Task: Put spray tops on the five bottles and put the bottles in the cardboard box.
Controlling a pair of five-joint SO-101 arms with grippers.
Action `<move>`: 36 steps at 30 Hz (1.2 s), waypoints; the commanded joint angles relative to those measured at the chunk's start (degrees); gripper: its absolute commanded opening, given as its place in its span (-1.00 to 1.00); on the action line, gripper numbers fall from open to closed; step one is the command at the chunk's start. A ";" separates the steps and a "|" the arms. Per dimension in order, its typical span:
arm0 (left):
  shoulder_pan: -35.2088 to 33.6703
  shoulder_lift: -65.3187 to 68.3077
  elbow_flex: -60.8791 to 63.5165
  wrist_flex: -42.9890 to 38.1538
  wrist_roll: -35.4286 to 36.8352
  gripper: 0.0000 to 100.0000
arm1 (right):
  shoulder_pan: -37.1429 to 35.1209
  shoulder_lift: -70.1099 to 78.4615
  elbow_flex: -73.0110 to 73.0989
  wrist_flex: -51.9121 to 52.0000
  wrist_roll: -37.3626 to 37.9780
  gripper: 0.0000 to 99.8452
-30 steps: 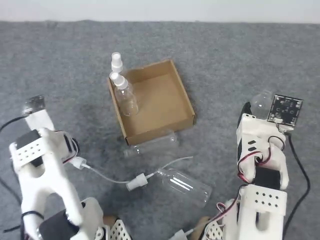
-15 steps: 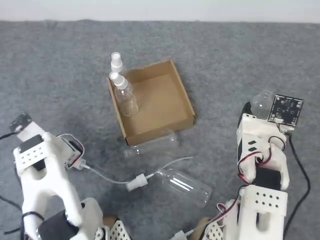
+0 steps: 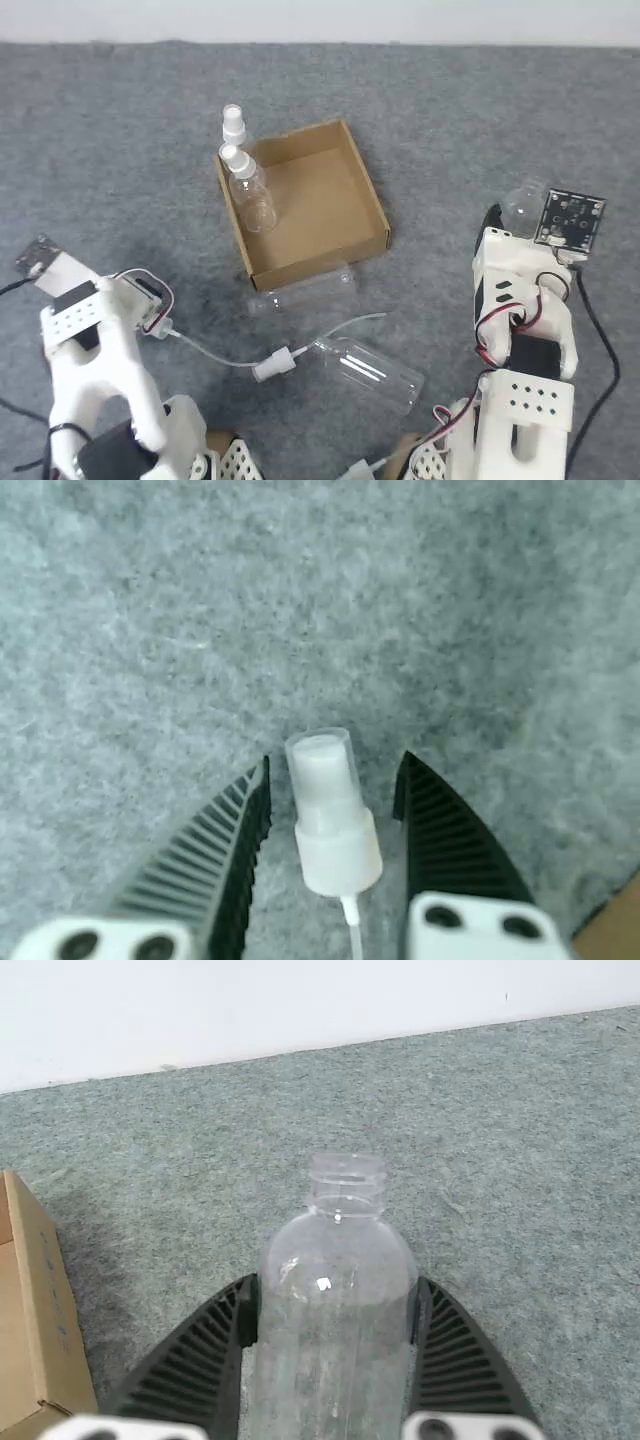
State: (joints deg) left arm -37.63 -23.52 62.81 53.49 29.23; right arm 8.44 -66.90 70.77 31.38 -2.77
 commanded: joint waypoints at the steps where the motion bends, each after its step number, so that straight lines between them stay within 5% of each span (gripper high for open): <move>1: -0.09 0.00 -0.48 -1.41 0.53 -0.62 | -0.92 -1.54 -0.35 -1.54 1.05 -0.79; 20: 1.58 2.90 -1.71 -1.23 0.62 -0.62 | -2.95 -1.36 -0.18 -1.45 1.14 -0.79; 31: 1.58 24.44 -18.42 7.21 0.62 -0.97 | -5.58 -1.54 0.79 -1.45 1.14 -0.79; 36: 1.58 25.93 -19.47 7.91 0.70 -0.97 | -5.58 -1.36 0.88 -1.36 1.14 -0.79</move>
State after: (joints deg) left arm -35.78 -0.48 44.62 61.05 29.41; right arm 3.52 -66.90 72.26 31.38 -2.77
